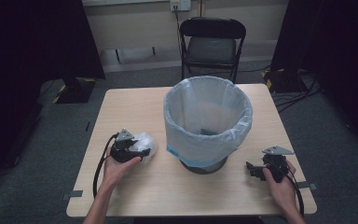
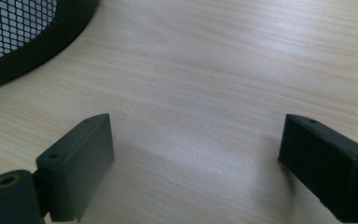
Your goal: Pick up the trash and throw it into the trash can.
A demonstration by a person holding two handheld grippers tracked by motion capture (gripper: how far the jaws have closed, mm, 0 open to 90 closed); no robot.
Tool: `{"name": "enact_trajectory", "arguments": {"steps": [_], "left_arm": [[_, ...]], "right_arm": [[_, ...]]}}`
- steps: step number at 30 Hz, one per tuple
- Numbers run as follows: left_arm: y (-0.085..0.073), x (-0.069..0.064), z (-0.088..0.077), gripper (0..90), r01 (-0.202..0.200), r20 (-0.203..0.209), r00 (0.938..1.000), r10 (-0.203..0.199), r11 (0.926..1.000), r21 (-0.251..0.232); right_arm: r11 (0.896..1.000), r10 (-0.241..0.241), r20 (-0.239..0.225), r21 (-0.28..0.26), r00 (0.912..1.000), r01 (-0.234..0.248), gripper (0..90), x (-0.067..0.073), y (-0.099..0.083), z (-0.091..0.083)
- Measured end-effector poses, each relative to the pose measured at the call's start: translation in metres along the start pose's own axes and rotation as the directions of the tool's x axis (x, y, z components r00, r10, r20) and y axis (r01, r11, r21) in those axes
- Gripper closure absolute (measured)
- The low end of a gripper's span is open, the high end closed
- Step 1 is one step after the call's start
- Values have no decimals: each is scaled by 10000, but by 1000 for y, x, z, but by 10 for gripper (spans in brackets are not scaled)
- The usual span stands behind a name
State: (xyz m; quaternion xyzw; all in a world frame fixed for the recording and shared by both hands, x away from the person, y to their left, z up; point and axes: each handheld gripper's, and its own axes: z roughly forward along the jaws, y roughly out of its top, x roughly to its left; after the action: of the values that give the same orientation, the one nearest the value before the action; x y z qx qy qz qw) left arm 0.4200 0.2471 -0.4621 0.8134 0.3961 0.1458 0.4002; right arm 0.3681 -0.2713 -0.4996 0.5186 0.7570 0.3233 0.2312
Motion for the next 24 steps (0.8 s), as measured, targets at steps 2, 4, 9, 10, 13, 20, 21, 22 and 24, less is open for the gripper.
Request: {"name": "enact_trajectory", "arguments": {"steps": [2, 4, 9, 10, 13, 20, 21, 22, 24], "left_arm": [[0, 1, -1, 345, 99, 57, 9999, -99, 9999, -67], [1, 2, -4, 348, 188, 71, 9998, -187, 9996, -217], [7, 1, -17, 351, 520, 501, 9976, -482, 9957, -769], [7, 1, -17, 351, 520, 501, 9976, -482, 9957, -769], [20, -9, -29, 351, 221, 673, 9976, -132, 9907, -1340], [37, -14, -39, 351, 77, 846, 9964, 70, 9849, -1728], [42, -15, -42, 351, 15, 817, 9966, 142, 9819, -1891], [45, -16, -45, 351, -112, 787, 9965, 270, 9807, -1951], [52, -16, -50, 352, -247, 767, 9962, 424, 9756, -2184]], "right_arm": [[10000, -10, 1, -3, 10000, 10, 90, 0, 0, 0], [10000, -11, -1, -2, 10000, 11, 90, 0, 0, 0], [10000, -11, 0, -3, 10000, 11, 90, 0, 0, 0], [10000, -11, 0, -3, 10000, 11, 90, 0, 0, 0], [10000, -12, 3, -3, 10000, 12, 90, 0, 0, 0], [10000, -11, 2, -4, 10000, 11, 90, 0, 0, 0], [10000, -10, 0, -3, 10000, 10, 90, 0, 0, 0], [10000, -12, 0, -2, 10000, 12, 90, 0, 0, 0], [10000, -1, 0, -1, 10000, 1, 91, 0, 0, 0]]}}
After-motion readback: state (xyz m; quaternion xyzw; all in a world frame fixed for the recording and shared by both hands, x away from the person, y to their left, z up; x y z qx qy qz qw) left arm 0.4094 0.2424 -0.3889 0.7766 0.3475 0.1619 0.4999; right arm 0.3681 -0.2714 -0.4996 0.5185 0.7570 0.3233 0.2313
